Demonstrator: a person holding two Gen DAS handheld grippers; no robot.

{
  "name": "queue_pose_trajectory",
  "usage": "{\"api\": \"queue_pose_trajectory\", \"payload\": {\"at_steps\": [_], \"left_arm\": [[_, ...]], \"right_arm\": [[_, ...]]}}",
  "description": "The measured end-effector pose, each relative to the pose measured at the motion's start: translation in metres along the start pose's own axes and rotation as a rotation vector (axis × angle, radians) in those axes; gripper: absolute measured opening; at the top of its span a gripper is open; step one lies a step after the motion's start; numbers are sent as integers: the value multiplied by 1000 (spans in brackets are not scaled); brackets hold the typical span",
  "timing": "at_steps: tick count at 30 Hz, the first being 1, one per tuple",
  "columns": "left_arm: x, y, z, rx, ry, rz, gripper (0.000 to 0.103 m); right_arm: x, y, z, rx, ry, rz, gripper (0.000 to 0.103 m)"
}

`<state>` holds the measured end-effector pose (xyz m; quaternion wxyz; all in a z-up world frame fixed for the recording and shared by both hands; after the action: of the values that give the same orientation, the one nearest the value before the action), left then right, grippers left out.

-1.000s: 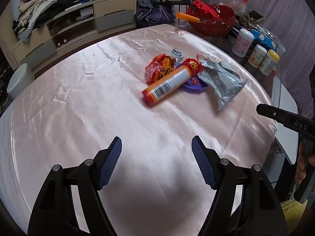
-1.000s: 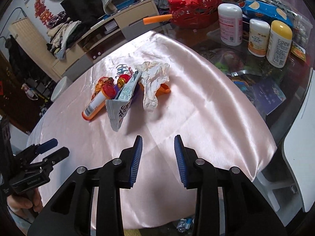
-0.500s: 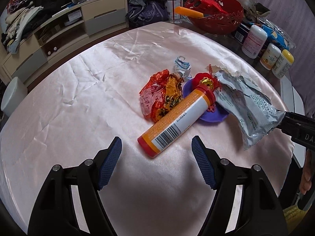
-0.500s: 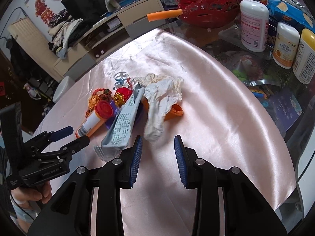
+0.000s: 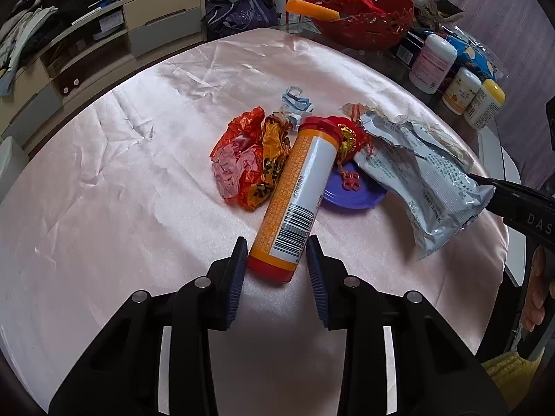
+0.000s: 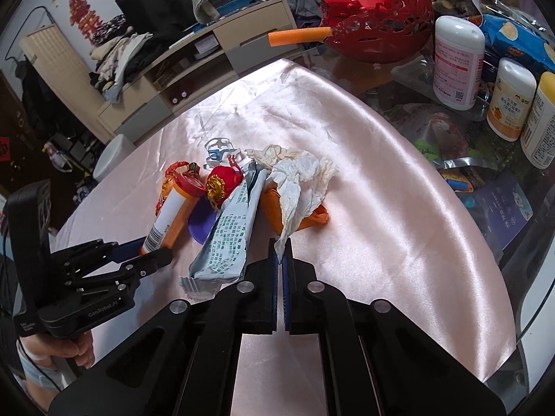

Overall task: Collect trash
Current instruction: 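Carry the tissue and tube over the bin while both tools open to drop them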

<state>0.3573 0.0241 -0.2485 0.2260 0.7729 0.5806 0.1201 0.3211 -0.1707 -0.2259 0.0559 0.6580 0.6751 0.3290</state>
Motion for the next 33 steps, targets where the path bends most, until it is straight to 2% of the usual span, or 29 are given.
{"api": "queue_pose_trajectory", "payload": {"at_steps": [8, 16, 25, 33], "left_arm": [[-4, -17, -22, -17, -7, -30, 31], [-19, -46, -68, -52, -10, -38, 29], [-46, -101, -111, -48, -38, -25, 28], [-90, -152, -143, -43, -74, 37, 27]], "right_arm": [[3, -9, -24, -26, -16, -17, 2], [6, -30, -77, -77, -24, -25, 2], [19, -87, -130, -78, -25, -33, 2], [29, -147, -170, -76, -19, -35, 2]]}}
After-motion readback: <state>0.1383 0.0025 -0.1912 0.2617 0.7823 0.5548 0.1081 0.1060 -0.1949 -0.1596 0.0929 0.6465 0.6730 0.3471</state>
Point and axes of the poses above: each gripper's, at about its wrist camera, not at the fingertips, and z roughly the way its jaws point, x to its left, y to its top, the point moved 1 cm from there along z, roughly the way its jaws point, and after that the axes turned 1 degree about y, right-handed, at the moved point
